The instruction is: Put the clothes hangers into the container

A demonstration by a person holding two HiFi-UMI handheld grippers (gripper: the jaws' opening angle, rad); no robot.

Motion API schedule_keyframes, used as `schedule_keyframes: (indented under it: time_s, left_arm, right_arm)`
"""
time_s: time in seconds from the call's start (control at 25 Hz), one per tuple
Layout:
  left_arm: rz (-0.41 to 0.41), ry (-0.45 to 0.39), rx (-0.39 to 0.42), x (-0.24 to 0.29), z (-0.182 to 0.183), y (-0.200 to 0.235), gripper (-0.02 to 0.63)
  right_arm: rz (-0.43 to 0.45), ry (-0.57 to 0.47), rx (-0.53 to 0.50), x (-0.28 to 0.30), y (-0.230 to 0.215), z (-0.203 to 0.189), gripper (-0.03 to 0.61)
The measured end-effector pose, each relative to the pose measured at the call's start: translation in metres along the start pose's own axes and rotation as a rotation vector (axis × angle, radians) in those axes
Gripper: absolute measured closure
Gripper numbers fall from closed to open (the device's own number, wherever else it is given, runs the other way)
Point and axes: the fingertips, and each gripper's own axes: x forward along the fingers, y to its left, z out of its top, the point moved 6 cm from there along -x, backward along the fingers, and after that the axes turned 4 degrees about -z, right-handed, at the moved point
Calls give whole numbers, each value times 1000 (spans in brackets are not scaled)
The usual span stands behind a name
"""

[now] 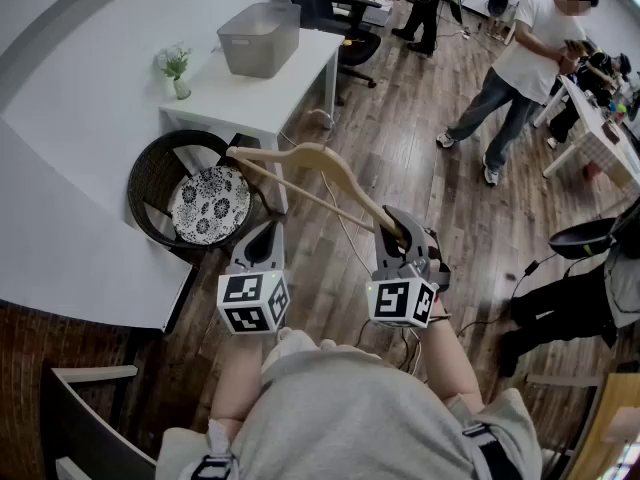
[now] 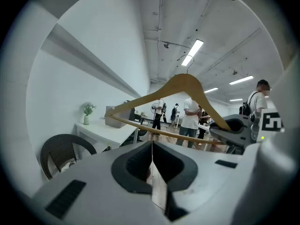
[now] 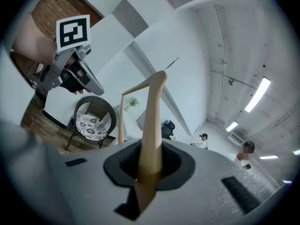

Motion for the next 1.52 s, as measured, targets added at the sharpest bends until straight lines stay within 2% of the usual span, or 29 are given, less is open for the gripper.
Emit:
schedule_keyframes:
  time_s: [0.24, 0.64, 1.04, 1.52]
  left_arm:
    - [5, -11, -7, -18, -2, -16, 606]
    - [9, -24, -4, -23, -3, -25, 605]
    - [29, -16, 0, -16, -3, -24, 605]
    - [11, 3, 12, 15, 0, -10, 604]
  right_arm:
    - [10, -7, 2, -22, -2, -1, 532]
    - [-2, -23, -5, -25, -6, -4, 531]
    - [0, -35, -25, -15, -14, -1, 531]
    - [-23, -14, -21, 21, -26, -9, 531]
